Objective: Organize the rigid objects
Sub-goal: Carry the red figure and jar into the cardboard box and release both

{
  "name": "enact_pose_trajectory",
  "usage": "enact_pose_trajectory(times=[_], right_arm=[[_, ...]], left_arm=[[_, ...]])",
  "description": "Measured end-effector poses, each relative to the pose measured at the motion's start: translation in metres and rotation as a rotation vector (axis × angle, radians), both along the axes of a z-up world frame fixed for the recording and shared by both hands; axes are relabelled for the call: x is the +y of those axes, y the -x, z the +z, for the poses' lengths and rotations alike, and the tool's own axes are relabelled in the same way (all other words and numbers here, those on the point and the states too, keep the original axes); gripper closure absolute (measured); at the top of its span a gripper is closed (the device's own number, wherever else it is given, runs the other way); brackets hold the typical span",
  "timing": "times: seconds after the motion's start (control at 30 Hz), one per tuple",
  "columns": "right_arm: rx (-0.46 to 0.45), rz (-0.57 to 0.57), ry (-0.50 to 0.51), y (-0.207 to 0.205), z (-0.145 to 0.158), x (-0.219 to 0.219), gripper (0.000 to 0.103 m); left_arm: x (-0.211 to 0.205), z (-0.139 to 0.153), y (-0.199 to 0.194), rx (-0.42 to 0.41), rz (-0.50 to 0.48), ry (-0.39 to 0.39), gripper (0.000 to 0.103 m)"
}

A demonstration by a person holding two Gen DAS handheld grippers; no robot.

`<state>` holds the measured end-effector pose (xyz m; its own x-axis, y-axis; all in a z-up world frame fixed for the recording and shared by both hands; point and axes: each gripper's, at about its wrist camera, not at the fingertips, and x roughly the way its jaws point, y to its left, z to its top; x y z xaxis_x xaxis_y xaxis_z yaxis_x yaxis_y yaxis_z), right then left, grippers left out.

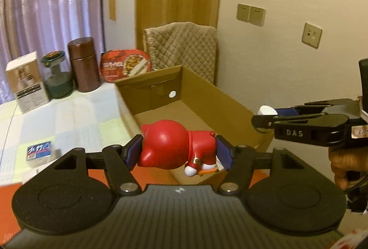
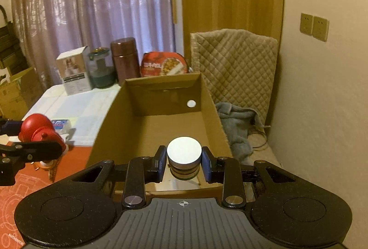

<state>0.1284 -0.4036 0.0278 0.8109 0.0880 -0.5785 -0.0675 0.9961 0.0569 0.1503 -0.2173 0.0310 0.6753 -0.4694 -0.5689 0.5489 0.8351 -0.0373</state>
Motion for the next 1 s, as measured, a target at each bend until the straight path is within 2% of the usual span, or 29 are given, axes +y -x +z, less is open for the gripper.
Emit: enact_pose_trajectory(times=[0.47, 0.63, 1.0], right_arm=[[0.049, -0.032, -0.043, -0.017, -0.021, -0.024, 0.074], [0.057, -0.026, -0.044, -0.020, -0.025, -0.026, 0.074], [0.073, -0.022, -0.047, -0.026, -0.032, -0.025, 0.074]], left_arm=[[-0.036, -0.020, -0.038, 0.033, -0.092, -0.086, 0.040], [-0.046, -0.030, -0.044, 0.034, -0.123, -0.142, 0.040], [-0.052, -0.041, -0.047, 0.062, -0.132, -0.148, 0.040]])
